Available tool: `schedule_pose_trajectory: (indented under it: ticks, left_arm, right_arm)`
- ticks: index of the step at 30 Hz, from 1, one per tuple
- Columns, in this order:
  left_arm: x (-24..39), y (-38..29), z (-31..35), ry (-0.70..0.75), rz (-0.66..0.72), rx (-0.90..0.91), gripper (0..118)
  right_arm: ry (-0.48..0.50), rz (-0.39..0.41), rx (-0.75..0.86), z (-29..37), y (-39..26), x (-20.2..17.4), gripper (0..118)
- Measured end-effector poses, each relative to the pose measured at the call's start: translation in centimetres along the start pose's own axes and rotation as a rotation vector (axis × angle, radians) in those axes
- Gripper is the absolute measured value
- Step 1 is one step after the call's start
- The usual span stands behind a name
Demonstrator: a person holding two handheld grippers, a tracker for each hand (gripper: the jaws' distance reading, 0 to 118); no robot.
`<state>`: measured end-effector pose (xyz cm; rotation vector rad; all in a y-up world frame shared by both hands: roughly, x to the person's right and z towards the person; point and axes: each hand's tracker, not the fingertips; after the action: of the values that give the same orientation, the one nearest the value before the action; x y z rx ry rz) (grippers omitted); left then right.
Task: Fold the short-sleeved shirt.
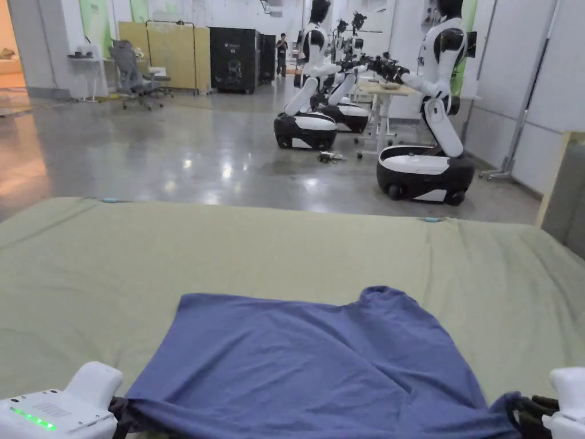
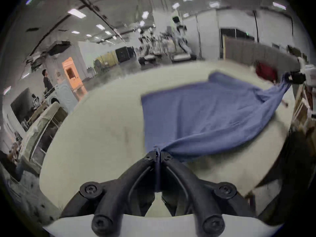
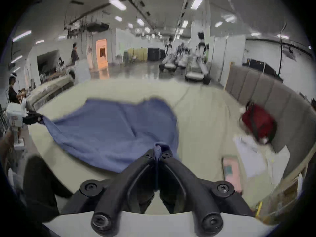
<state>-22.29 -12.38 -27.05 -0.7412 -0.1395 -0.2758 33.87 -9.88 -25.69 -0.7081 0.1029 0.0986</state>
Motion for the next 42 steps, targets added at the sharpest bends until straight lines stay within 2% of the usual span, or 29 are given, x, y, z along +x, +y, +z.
schedule_pose_trajectory:
  ticks: [3, 5, 6, 7, 8, 9, 10, 11, 12, 15, 18, 19, 20, 21, 22, 23, 24, 25, 27, 30, 34, 35, 37, 38, 39, 42]
  left_arm:
    - [-0.3, -3.8, -1.2, -0.004, 0.085, -0.074, 3]
    - [-0.8, -4.9, -1.4, -0.008, 0.146, -0.07, 8]
    - [-1.0, -5.1, -1.3, -0.015, 0.174, -0.075, 21]
    - [-1.2, -4.8, -0.8, -0.004, 0.178, -0.061, 48]
    - [-1.2, -4.2, -0.1, 0.012, 0.184, -0.046, 87]
    - [-1.1, -3.3, 0.9, 0.015, 0.192, -0.014, 116]
    - [-0.6, -2.2, 2.4, 0.01, 0.183, 0.073, 118]
    - [0.3, -0.8, 3.7, 0.025, 0.177, 0.161, 118]
    - [1.3, 0.9, 4.3, 0.048, 0.151, 0.198, 118]
    - [4.3, 4.4, 5.6, 0.079, 0.103, 0.369, 118]
    - [6.5, 6.3, 6.7, 0.082, 0.1, 0.519, 118]
    - [6.8, 6.1, 6.6, 0.093, 0.098, 0.543, 116]
    - [7.1, 6.2, 6.8, 0.095, 0.094, 0.543, 112]
    - [7.4, 6.3, 7.1, 0.092, 0.093, 0.546, 84]
    - [7.6, 6.5, 7.3, 0.098, 0.092, 0.54, 35]
    - [7.4, 6.3, 6.8, 0.11, 0.084, 0.528, 0]
    - [7.4, 6.5, 6.4, 0.133, 0.068, 0.491, 0]
    - [7.2, 6.4, 6.3, 0.17, 0.051, 0.502, 0]
    - [5.9, 6.0, 6.0, 0.028, 0.094, 0.458, 0]
    - [3.4, 4.1, 5.5, 0.113, 0.041, 0.381, 0]
    - [-2.6, -0.6, 4.4, 0.106, 0.168, 0.189, 1]
    - [-3.6, -2.0, 4.3, 0.094, 0.207, 0.141, 15]
    - [-5.2, -4.3, 3.8, 0.051, 0.242, 0.095, 98]
    - [-5.6, -5.1, 3.4, 0.028, 0.239, 0.075, 118]
    - [-4.2, -6.2, 4.6, -0.036, 0.169, 0.115, 116]
    - [-2.9, -6.3, 3.9, 0.016, 0.157, 0.058, 117]
  right_arm:
    - [0.004, -0.061, -0.115, -2.2, -4.8, 0.2, 7]
    - [-0.002, -0.089, -0.125, -2.7, -6.0, 0.2, 7]
    - [0.004, -0.101, -0.124, -2.6, -5.9, 0.2, 8]
    - [-0.009, -0.111, -0.121, -2.4, -5.5, 0.1, 11]
    - [-0.049, -0.123, -0.082, -1.8, -4.7, -0.1, 22]
    - [-0.072, -0.132, -0.01, -0.8, -3.6, -0.6, 52]
    - [-0.065, -0.136, 0.062, 0.0, -2.5, -1.0, 78]
    - [-0.042, -0.156, 0.161, 0.8, -0.9, -1.8, 94]
    - [-0.032, -0.172, 0.247, 1.5, 0.6, -2.7, 96]
    - [-0.009, -0.139, 0.377, 2.9, 4.4, -6.3, 96]
    - [-0.089, -0.022, 0.489, 3.7, 5.8, -9.8, 96]
    - [-0.102, -0.011, 0.511, 3.9, 5.8, -10.5, 95]
    - [-0.087, -0.017, 0.506, 4.1, 5.8, -10.8, 89]
    - [-0.072, -0.02, 0.507, 4.4, 5.8, -11.1, 55]
    - [-0.065, -0.024, 0.516, 4.5, 5.7, -11.5, 20]
    - [-0.068, -0.023, 0.517, 4.5, 5.7, -11.8, 6]
    - [-0.099, -0.014, 0.524, 4.4, 5.7, -12.1, 6]
    - [-0.088, -0.006, 0.525, 4.4, 5.6, -12.1, 6]
    - [-0.035, -0.001, 0.484, 4.2, 5.5, -12.1, 6]
    - [-0.051, 0.045, 0.455, 4.3, 5.0, -11.8, 6]
    - [-0.05, 0.087, 0.398, 4.3, 3.9, -10.5, 6]
    - [-0.048, 0.089, 0.384, 4.2, 3.6, -10.1, 6]
    - [-0.054, 0.087, 0.351, 3.7, 2.8, -9.4, 6]
    - [-0.055, 0.084, 0.331, 3.4, 2.6, -9.0, 6]
    - [-0.059, 0.079, 0.31, 3.0, 2.2, -8.8, 6]
    - [-0.067, 0.065, 0.264, 2.1, 1.4, -8.1, 6]
